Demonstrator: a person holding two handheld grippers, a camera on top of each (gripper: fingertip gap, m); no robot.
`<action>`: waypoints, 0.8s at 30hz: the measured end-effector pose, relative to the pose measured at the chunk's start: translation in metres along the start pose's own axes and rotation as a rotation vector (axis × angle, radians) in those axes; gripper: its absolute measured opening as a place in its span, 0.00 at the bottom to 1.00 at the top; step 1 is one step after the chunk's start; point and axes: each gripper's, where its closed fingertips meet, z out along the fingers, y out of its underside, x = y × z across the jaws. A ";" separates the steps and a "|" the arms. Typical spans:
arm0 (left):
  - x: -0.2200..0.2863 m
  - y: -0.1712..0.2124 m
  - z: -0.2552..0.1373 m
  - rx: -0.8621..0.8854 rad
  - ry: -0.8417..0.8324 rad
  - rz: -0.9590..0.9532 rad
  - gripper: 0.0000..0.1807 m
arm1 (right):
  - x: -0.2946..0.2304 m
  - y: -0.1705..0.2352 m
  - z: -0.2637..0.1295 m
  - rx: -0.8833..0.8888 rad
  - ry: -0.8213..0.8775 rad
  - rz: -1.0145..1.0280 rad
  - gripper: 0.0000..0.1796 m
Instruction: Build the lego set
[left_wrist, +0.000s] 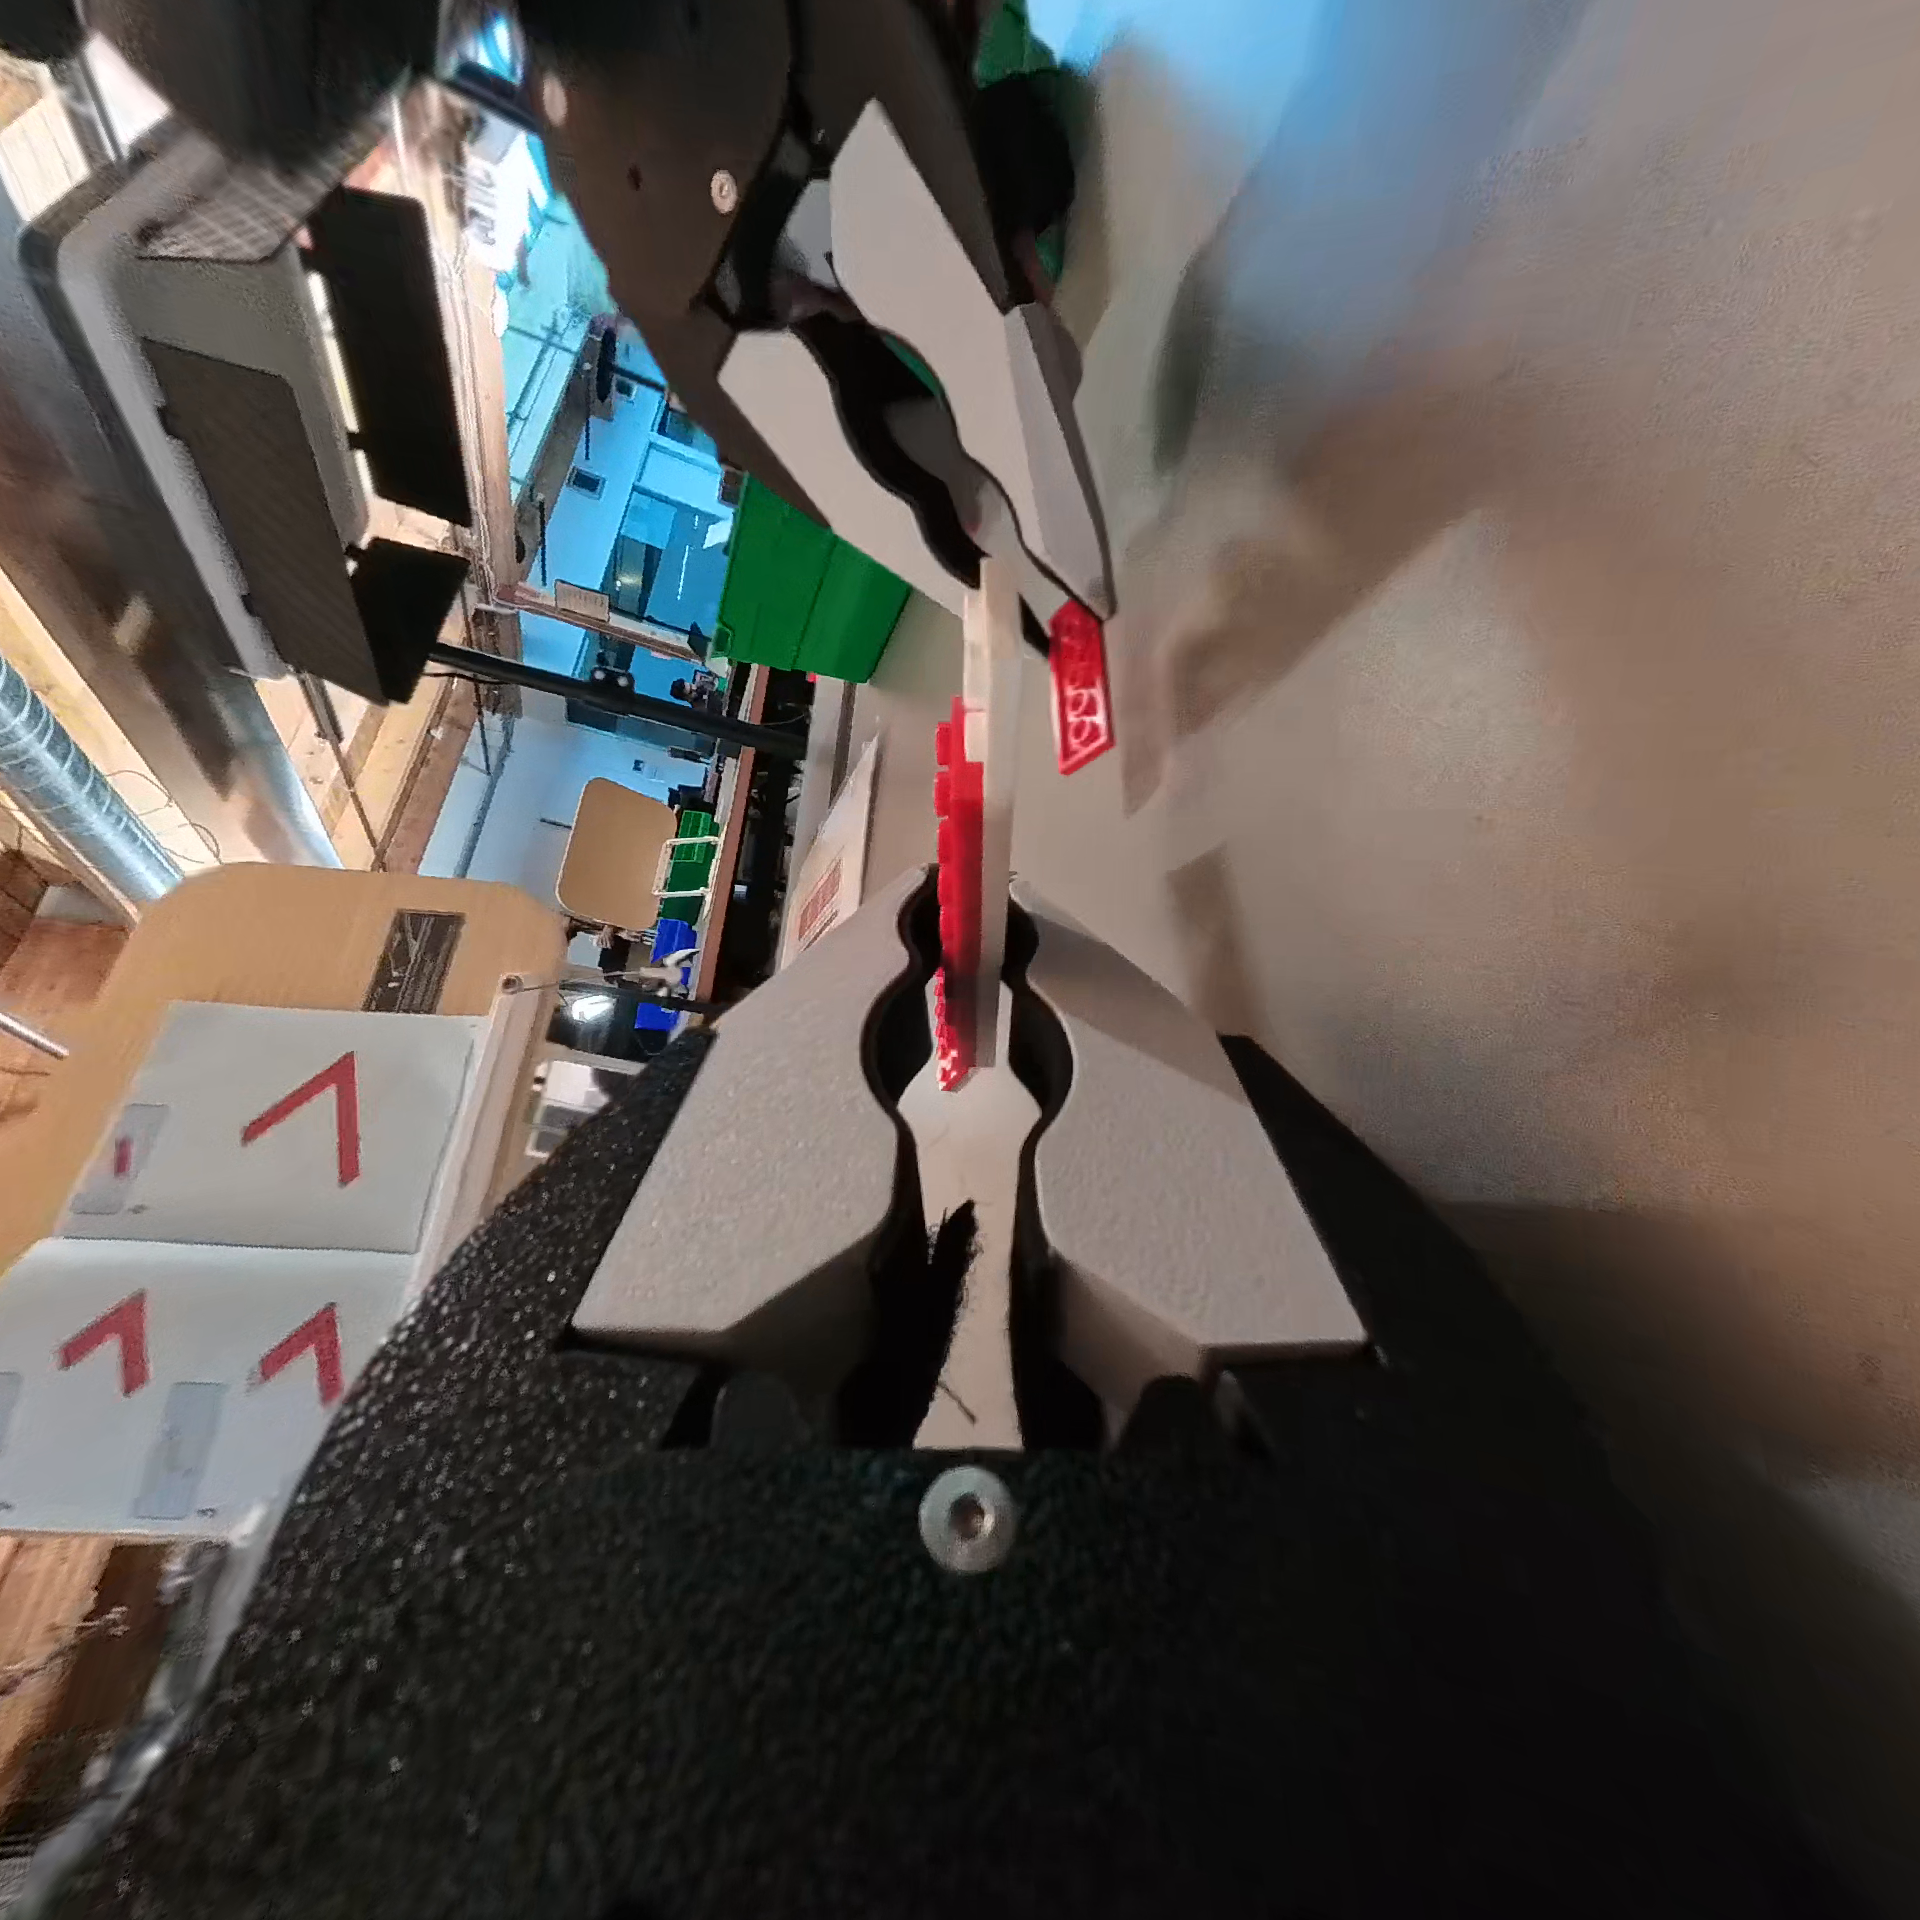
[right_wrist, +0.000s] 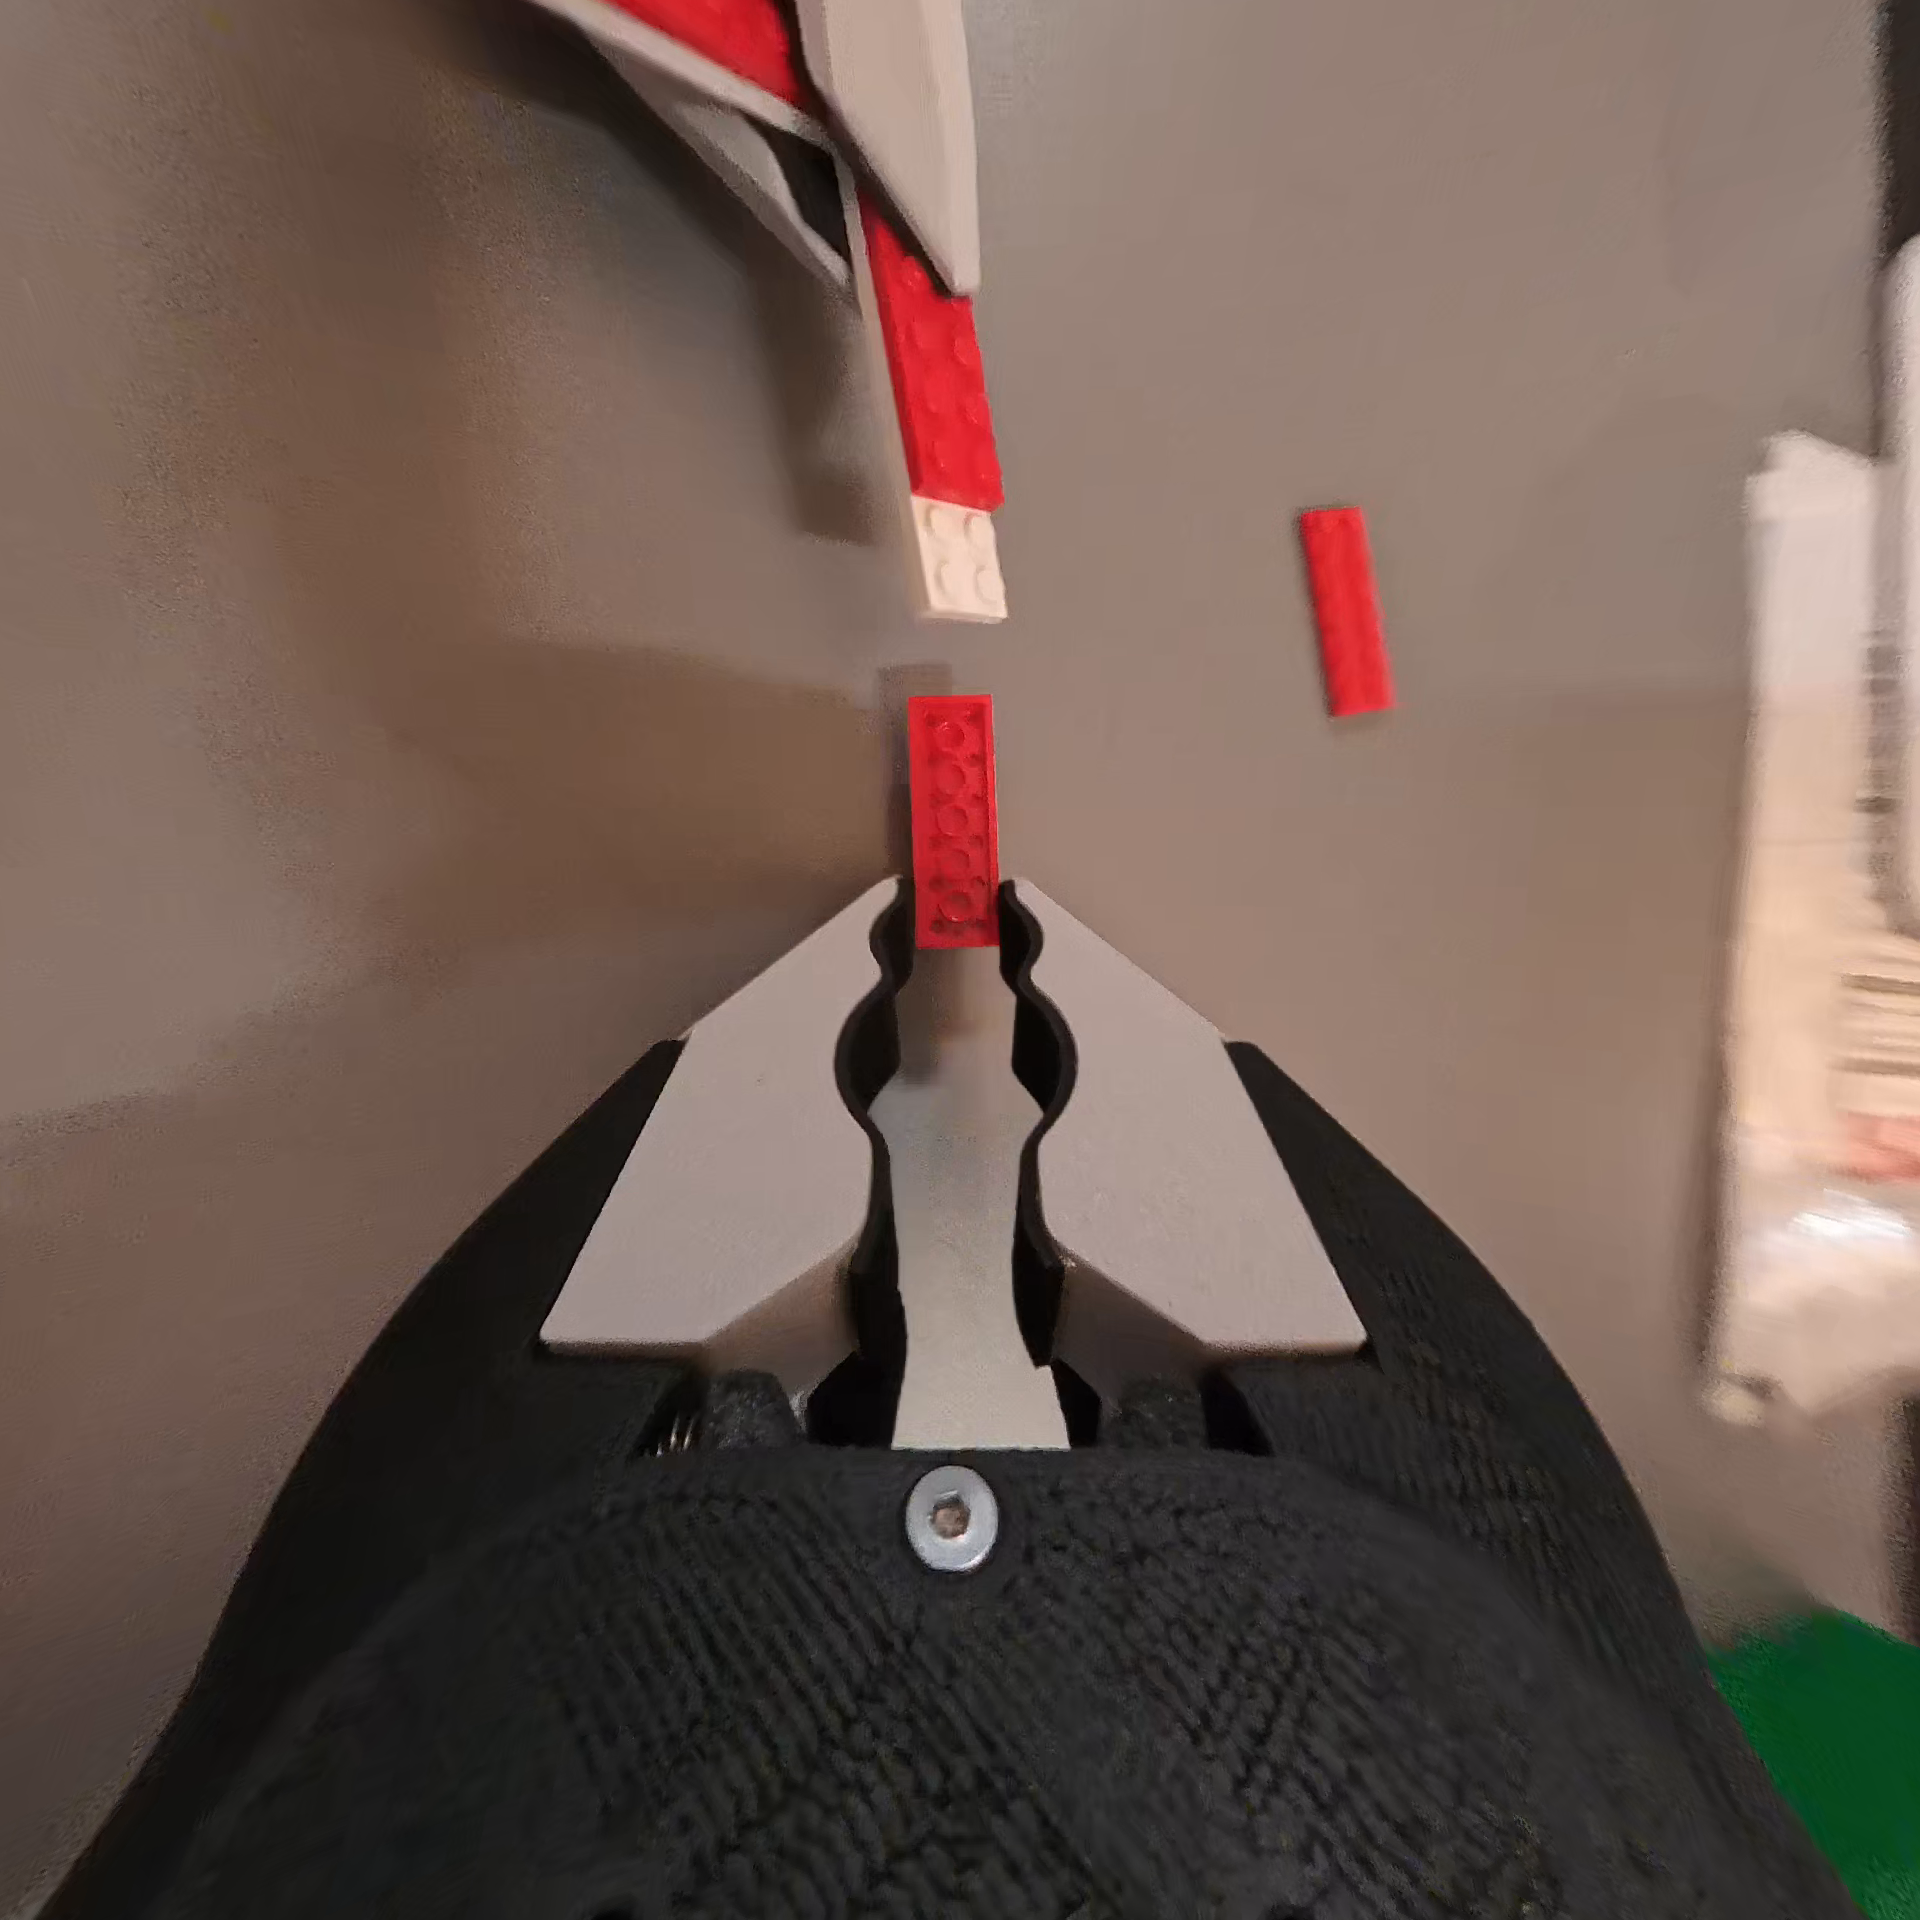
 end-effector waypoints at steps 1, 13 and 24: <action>-0.003 -0.001 0.000 0.008 -0.005 -0.039 0.03 | 0.006 -0.001 -0.006 -0.014 0.071 -0.046 0.08; -0.017 -0.026 -0.006 0.247 0.279 -0.928 0.04 | 0.021 -0.063 -0.073 -0.166 0.772 -0.917 0.08; -0.008 -0.029 -0.007 0.210 0.576 -1.479 0.03 | -0.017 -0.006 -0.030 -0.141 0.217 -0.228 0.08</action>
